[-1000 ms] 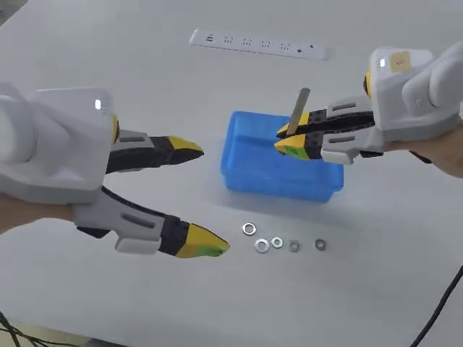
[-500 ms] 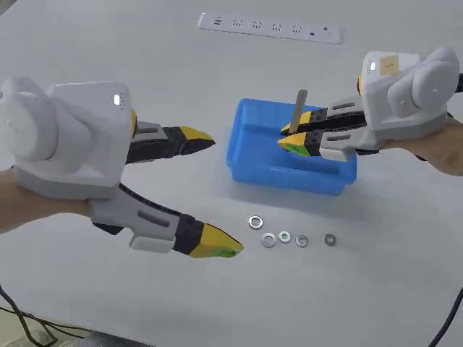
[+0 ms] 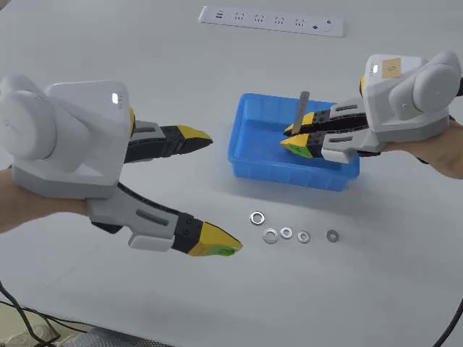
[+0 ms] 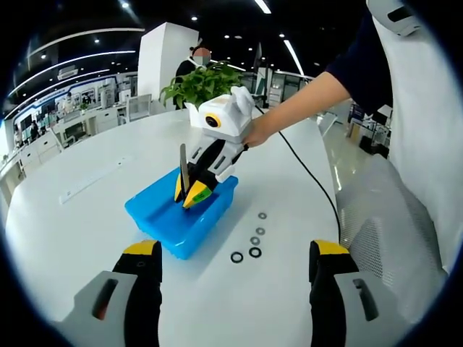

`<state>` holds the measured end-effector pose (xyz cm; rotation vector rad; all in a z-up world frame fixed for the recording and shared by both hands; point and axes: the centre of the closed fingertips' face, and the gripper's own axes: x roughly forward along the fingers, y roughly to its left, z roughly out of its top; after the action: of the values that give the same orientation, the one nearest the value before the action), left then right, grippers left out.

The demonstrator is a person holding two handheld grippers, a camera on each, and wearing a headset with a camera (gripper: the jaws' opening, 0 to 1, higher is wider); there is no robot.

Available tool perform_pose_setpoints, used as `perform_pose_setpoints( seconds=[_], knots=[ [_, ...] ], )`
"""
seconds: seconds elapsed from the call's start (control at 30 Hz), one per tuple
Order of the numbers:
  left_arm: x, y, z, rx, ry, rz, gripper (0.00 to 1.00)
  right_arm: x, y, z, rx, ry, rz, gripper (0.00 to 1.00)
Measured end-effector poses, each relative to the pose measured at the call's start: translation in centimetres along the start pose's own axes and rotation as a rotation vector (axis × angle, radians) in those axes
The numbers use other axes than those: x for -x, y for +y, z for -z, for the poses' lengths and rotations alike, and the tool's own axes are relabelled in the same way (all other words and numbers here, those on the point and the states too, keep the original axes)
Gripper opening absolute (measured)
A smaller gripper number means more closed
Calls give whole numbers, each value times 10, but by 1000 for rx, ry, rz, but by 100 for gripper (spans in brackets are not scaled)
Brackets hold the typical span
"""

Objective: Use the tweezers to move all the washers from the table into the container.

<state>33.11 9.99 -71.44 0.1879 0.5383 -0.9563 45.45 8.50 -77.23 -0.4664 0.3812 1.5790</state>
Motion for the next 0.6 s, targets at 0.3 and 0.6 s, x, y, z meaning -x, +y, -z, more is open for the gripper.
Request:
perform_pose_setpoints(
  seconds=[0.3, 0.6],
  knots=[
    [1, 0, 0, -7, 3, -2, 89, 2, -2, -5, -8, -7, 10, 10],
    [1, 8, -12, -32, -16, -11, 89, 8, 0, -21, 1, -21, 27, 11]
  ],
)
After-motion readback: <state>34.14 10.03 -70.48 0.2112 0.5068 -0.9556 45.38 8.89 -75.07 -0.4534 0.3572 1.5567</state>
